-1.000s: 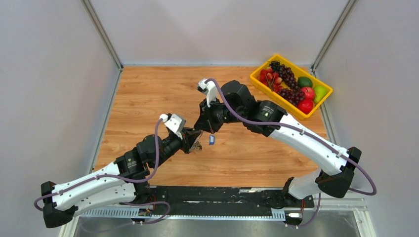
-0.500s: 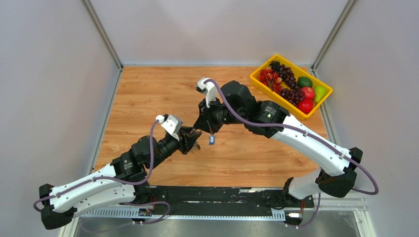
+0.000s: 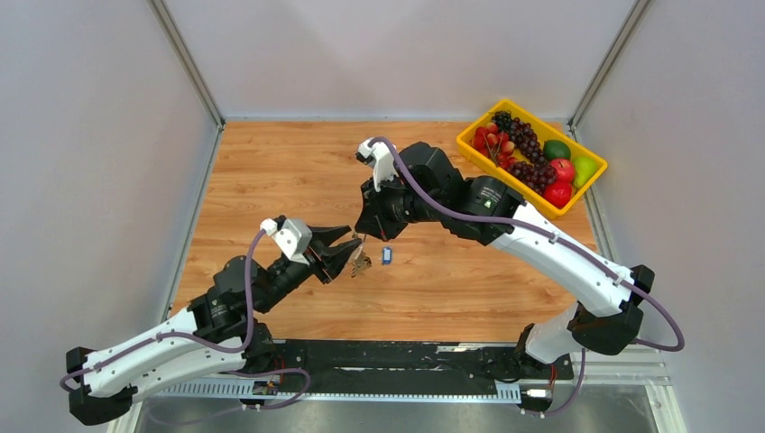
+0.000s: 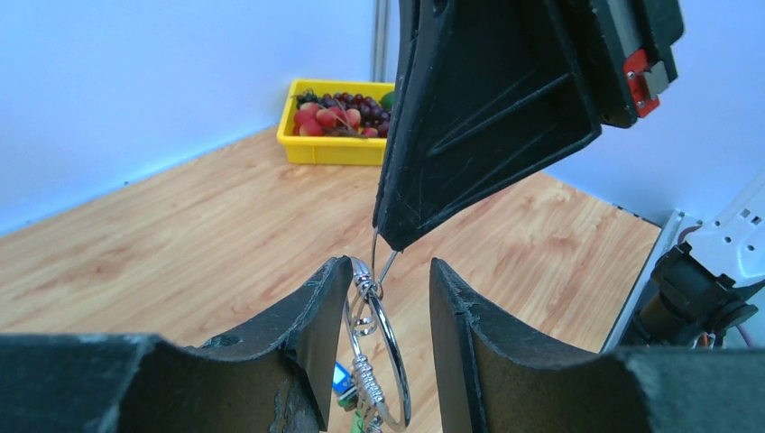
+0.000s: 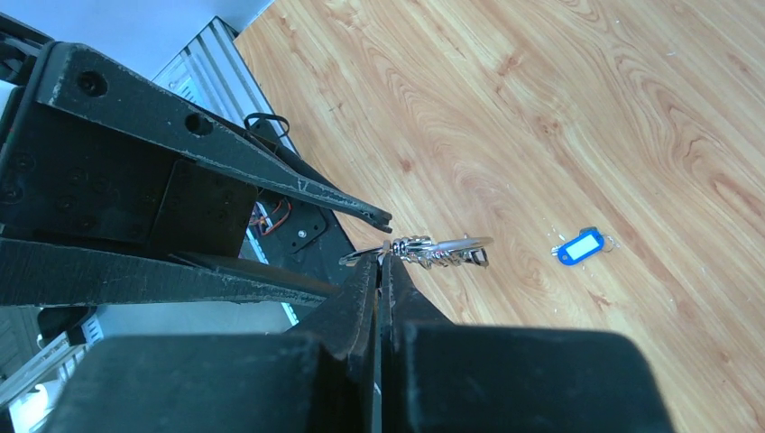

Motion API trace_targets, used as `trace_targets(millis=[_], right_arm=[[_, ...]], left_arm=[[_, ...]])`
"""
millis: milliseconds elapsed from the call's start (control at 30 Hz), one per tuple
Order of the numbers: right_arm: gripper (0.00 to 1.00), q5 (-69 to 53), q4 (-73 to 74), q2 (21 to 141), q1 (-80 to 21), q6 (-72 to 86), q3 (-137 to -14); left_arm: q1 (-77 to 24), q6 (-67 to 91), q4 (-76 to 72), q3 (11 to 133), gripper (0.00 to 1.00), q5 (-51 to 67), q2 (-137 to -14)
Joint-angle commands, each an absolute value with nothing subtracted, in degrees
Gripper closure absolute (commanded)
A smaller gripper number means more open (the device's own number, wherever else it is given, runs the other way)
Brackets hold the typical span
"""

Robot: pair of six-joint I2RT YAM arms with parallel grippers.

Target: Put the keys on the keyring

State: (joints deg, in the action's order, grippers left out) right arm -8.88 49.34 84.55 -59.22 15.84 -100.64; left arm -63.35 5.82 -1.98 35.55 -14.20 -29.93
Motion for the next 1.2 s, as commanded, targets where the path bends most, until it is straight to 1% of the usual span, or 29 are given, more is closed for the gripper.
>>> trace_targets(millis=[0, 367, 767, 1167], right_arm=[[1.00, -8.11, 49.45, 84.72, -59.62, 18.58, -104.86], [1.00, -7.94, 51.51, 86.37, -59.59, 19.34, -108.69], [1.00, -8.57, 52.07, 86.66, -59.59, 19.16, -109.16], [1.00, -9.57, 52.44, 87.16, -59.94, 18.99, -109.84]], left_arm=[[-63.61, 1.77, -8.51, 33.25, 0.52, -12.14, -28.99], [-63.55, 0.17, -12.36, 31.37, 0.53, -11.49, -30.04], [-63.55, -1.04, -16.91, 28.99, 0.57, -11.92, -28.58], [-63.59, -3.63, -20.71, 27.31, 0.56, -11.49, -28.39]])
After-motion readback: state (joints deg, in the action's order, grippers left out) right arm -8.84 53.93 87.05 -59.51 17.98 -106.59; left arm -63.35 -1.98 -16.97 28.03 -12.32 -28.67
